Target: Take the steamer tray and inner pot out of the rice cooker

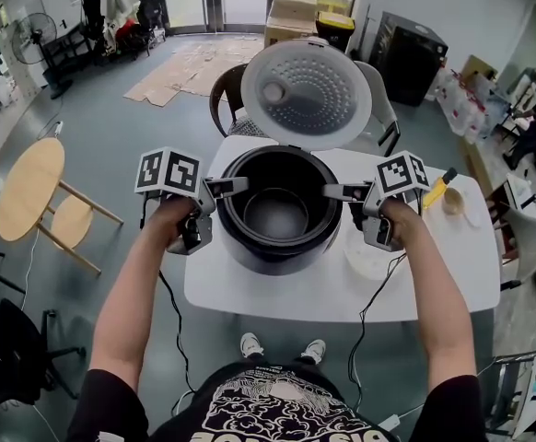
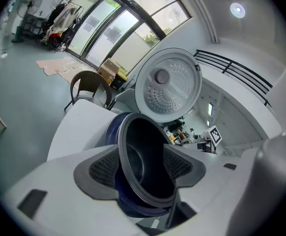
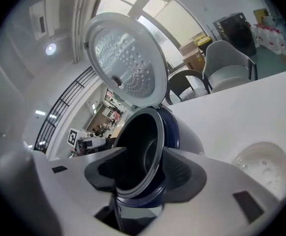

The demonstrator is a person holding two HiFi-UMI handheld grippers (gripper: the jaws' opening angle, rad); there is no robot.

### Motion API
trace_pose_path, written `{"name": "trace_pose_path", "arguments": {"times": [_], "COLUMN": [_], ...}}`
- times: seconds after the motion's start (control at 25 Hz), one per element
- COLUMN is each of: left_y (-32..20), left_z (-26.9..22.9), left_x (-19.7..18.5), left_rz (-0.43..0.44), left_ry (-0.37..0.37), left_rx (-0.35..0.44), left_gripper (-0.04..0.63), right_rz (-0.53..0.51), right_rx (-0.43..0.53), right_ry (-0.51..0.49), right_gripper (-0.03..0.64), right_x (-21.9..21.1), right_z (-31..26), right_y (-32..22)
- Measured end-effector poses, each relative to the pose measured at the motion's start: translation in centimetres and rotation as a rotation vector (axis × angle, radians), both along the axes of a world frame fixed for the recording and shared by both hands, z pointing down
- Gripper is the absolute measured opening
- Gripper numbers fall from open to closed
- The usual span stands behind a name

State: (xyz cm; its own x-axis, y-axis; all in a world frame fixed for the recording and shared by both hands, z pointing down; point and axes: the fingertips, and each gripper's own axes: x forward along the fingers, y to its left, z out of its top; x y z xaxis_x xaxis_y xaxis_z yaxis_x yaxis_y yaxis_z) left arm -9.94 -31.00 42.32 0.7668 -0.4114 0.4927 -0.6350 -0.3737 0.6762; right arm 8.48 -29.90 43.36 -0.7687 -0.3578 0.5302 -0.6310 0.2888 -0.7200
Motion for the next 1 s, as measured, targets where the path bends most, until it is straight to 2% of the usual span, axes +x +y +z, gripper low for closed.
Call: {"name": "trace_pose_path", "arguments": {"times": [0.08,0.2,0.28,0.36,0.56,0.76,1.0], "left_y": [-0.3,-0.8,-1.0,-1.0,-0.7,-0.7,-0.4], "left_z": [0.5,1.1,1.1,1.0,0.8,0.4,-0.1], "left_x": [-0.7,-1.7,-2.0,-2.0,-1.7,-1.6,-1.6], "left_rz": [-0.034,-0.112,-0.144,-0.147,-0.131,-0.154,-0.174], "left_ry": [-0.005,0.005,0.028,0.041,0.034,0.069,0.099], "left_rx": [-0.021,-0.026,-0.028,-0.032,-0.029,-0.027,-0.029], "left_gripper": [0.233,0.088,0.054,0.054,0.052,0.049,0.046], "right_rz": [0.001,-0.007,-0.007,0.010,0.063,0.107,0.139], "right_rx": [-0.009,0.007,0.020,0.021,-0.014,-0.018,0.000], "right_ry": [-0.010,0.042,0.077,0.088,0.046,0.010,0.032], "right_gripper": [0.215,0.155,0.126,0.072,0.057,0.054,0.052], "right_x": [0.0,0.1,0.2,0.5,1.1,1.3,1.5], "right_z": [0.2,0.6,0.7,0.8,0.8,0.5,-0.1], "right_y": [0.0,-0.1,-0.2,-0.3,-0.6,-0.8,-0.4]}}
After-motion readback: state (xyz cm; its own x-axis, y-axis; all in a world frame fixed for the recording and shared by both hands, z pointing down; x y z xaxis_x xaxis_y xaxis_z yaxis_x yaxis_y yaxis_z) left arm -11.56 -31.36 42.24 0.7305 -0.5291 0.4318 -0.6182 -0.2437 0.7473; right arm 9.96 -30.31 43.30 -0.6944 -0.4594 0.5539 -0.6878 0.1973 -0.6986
